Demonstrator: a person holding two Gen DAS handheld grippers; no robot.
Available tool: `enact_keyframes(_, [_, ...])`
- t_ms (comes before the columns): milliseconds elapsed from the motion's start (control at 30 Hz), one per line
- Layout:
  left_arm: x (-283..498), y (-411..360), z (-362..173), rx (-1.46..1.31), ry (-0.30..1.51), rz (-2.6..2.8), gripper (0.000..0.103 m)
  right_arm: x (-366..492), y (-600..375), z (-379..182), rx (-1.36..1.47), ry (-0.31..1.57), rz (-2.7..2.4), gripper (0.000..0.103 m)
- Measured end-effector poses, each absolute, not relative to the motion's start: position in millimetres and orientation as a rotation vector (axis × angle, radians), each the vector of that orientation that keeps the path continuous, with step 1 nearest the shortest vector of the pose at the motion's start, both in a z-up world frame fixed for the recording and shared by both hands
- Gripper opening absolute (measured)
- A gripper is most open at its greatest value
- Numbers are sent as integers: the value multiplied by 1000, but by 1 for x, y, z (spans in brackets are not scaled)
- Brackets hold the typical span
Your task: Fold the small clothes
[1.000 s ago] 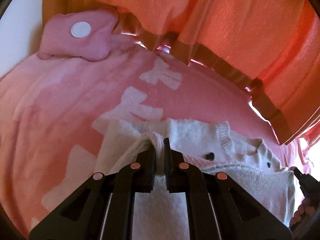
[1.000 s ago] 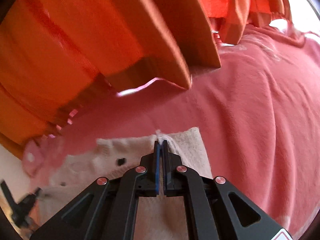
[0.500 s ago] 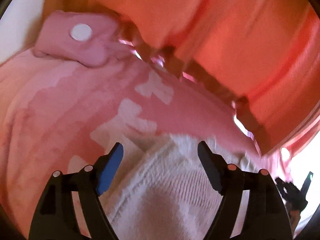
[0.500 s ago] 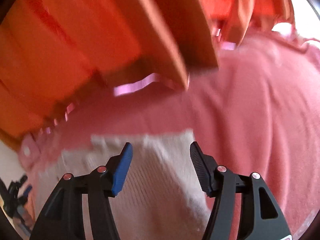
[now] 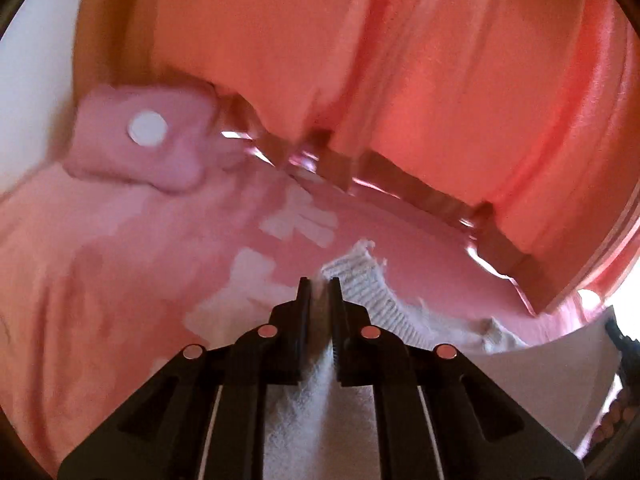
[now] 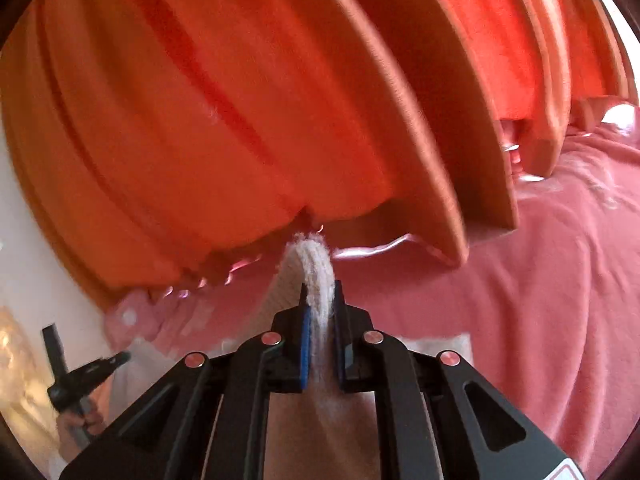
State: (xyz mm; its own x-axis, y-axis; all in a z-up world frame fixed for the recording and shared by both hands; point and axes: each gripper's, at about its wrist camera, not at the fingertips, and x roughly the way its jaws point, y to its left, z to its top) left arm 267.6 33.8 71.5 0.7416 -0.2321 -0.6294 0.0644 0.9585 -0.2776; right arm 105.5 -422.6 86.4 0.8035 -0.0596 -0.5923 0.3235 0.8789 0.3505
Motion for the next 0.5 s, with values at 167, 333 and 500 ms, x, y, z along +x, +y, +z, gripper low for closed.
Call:
enact_keyframes(167, [292,31,26,-187,858,-85,9,129,-439,31,538,836,-339,8])
enact_keyframes(333, [285,31,32,-166,833,-75,9,130,-435,46,465,790,-357,8])
enact_keyframes(500, [294,34,10,-195,910,-61,9,128,-445,32,536,819,-381,8])
